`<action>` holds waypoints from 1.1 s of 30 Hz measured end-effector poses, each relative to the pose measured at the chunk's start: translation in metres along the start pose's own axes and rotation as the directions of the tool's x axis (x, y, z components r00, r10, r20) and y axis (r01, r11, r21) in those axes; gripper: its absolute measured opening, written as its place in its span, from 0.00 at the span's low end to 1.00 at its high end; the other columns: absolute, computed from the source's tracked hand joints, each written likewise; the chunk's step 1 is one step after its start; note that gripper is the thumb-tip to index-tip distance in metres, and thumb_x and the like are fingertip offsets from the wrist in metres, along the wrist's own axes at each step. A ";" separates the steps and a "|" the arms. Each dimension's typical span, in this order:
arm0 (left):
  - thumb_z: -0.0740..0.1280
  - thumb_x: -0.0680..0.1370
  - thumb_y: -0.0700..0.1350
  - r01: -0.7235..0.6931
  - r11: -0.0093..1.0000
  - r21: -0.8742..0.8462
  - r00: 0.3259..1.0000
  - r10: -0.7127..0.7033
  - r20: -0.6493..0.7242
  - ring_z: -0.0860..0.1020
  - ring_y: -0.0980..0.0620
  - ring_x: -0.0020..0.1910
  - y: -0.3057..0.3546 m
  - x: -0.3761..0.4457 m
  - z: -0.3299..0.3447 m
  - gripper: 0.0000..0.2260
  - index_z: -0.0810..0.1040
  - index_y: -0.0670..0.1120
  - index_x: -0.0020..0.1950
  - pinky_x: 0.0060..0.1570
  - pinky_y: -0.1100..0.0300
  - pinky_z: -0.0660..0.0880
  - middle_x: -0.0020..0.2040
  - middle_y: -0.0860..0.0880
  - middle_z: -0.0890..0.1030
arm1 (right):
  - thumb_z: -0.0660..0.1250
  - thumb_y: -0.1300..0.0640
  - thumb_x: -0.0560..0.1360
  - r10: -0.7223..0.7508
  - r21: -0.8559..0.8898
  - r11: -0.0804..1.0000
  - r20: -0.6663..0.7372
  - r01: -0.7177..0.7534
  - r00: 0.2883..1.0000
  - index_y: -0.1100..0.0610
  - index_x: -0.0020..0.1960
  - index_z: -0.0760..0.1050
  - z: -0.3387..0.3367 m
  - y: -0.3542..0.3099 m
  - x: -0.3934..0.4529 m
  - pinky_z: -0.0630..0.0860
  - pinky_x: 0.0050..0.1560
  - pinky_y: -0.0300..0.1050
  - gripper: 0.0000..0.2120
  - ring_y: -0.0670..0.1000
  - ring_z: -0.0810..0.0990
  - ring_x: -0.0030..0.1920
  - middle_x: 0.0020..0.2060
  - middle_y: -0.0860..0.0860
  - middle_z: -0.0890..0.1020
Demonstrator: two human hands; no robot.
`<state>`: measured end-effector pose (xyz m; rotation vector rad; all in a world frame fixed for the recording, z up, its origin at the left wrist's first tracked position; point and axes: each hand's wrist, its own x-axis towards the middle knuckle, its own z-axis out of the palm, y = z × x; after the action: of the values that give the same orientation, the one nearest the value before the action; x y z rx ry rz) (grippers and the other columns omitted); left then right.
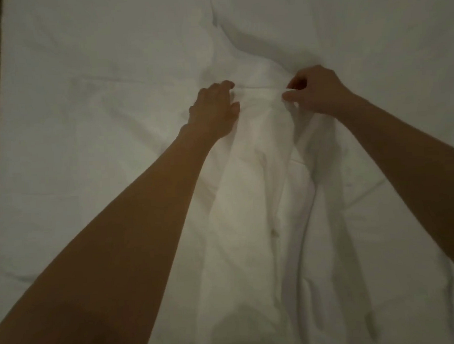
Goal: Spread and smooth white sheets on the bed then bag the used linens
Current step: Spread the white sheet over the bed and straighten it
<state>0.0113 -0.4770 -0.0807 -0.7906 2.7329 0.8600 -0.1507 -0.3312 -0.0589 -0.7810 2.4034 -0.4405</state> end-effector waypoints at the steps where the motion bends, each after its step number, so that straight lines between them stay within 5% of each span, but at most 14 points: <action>1: 0.58 0.82 0.49 0.002 1.000 0.010 1.000 -0.003 0.029 0.65 0.42 0.72 0.001 0.002 0.006 0.22 0.64 0.43 0.74 0.69 0.46 0.63 0.72 0.42 0.68 | 0.70 0.55 0.74 0.012 0.017 1.000 -0.008 -0.012 1.000 0.60 0.56 0.80 0.002 0.005 0.000 0.69 0.45 0.36 0.13 0.51 0.80 0.48 0.49 0.54 0.82; 4: 0.54 0.82 0.52 0.024 0.999 0.029 0.999 -0.025 0.038 0.60 0.43 0.75 0.003 -0.005 0.014 0.24 0.62 0.42 0.76 0.71 0.41 0.60 0.76 0.43 0.63 | 0.71 0.56 0.72 -0.014 0.126 0.992 -0.069 0.023 0.998 0.59 0.53 0.82 0.005 0.009 0.002 0.68 0.34 0.28 0.11 0.36 0.75 0.29 0.39 0.51 0.80; 9: 0.53 0.84 0.50 0.143 0.985 0.094 0.989 -0.144 0.011 0.48 0.48 0.78 0.010 -0.023 0.011 0.24 0.52 0.51 0.79 0.71 0.35 0.52 0.80 0.49 0.50 | 0.72 0.55 0.72 -0.040 0.170 0.982 -0.242 0.083 0.969 0.59 0.51 0.82 -0.021 -0.005 0.037 0.71 0.38 0.31 0.11 0.36 0.75 0.32 0.38 0.50 0.80; 12: 0.52 0.84 0.52 0.186 0.973 0.136 0.981 -0.192 0.029 0.43 0.48 0.79 0.007 -0.028 0.021 0.25 0.48 0.53 0.80 0.71 0.31 0.46 0.80 0.50 0.45 | 0.70 0.58 0.73 0.070 0.205 0.978 -0.160 -0.036 0.985 0.56 0.52 0.81 -0.020 -0.007 0.054 0.75 0.31 0.33 0.09 0.42 0.75 0.31 0.40 0.51 0.78; 16: 0.51 0.83 0.54 0.218 0.963 0.161 0.976 -0.218 -0.016 0.39 0.47 0.78 0.006 -0.040 0.038 0.26 0.45 0.54 0.80 0.69 0.30 0.43 0.80 0.49 0.41 | 0.68 0.60 0.73 0.092 0.297 0.952 -0.057 -0.071 0.994 0.54 0.48 0.76 -0.008 -0.008 0.055 0.66 0.17 0.34 0.05 0.43 0.73 0.21 0.33 0.50 0.74; 19: 0.51 0.83 0.56 0.202 0.963 0.181 0.979 -0.202 -0.019 0.39 0.47 0.78 0.006 -0.046 0.043 0.27 0.44 0.54 0.80 0.68 0.29 0.43 0.80 0.49 0.40 | 0.70 0.59 0.71 0.163 0.402 0.911 -0.158 -0.087 0.974 0.53 0.44 0.77 -0.012 -0.004 0.054 0.80 0.33 0.41 0.03 0.45 0.81 0.32 0.40 0.53 0.81; 22: 0.52 0.83 0.55 0.211 0.963 0.165 0.977 -0.210 -0.024 0.39 0.47 0.78 0.001 -0.060 0.044 0.28 0.44 0.54 0.80 0.68 0.28 0.44 0.80 0.49 0.41 | 0.67 0.57 0.63 0.264 0.555 0.827 -0.239 -0.092 0.934 0.47 0.37 0.72 -0.006 0.007 0.054 0.81 0.50 0.51 0.07 0.53 0.83 0.46 0.44 0.52 0.82; 26: 0.53 0.83 0.53 0.253 0.959 0.128 0.967 -0.249 -0.044 0.39 0.48 0.78 -0.003 -0.100 0.051 0.28 0.45 0.53 0.80 0.68 0.29 0.45 0.80 0.49 0.41 | 0.73 0.54 0.66 0.254 0.609 0.788 -0.189 -0.090 0.949 0.46 0.43 0.65 0.018 0.005 -0.010 0.77 0.51 0.51 0.16 0.51 0.78 0.45 0.40 0.44 0.75; 33: 0.56 0.82 0.52 0.300 0.945 0.126 0.954 -0.296 -0.050 0.42 0.49 0.79 -0.024 -0.209 0.075 0.28 0.49 0.54 0.80 0.67 0.28 0.47 0.80 0.50 0.45 | 0.71 0.60 0.73 0.234 0.573 0.794 0.021 -0.203 0.972 0.64 0.54 0.77 0.087 0.030 -0.137 0.76 0.42 0.49 0.11 0.49 0.77 0.39 0.44 0.57 0.81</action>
<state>0.2011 -0.3593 -0.0899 -1.1584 2.5668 0.6012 -0.0194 -0.2346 -0.0837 -0.2155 2.1778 -1.0342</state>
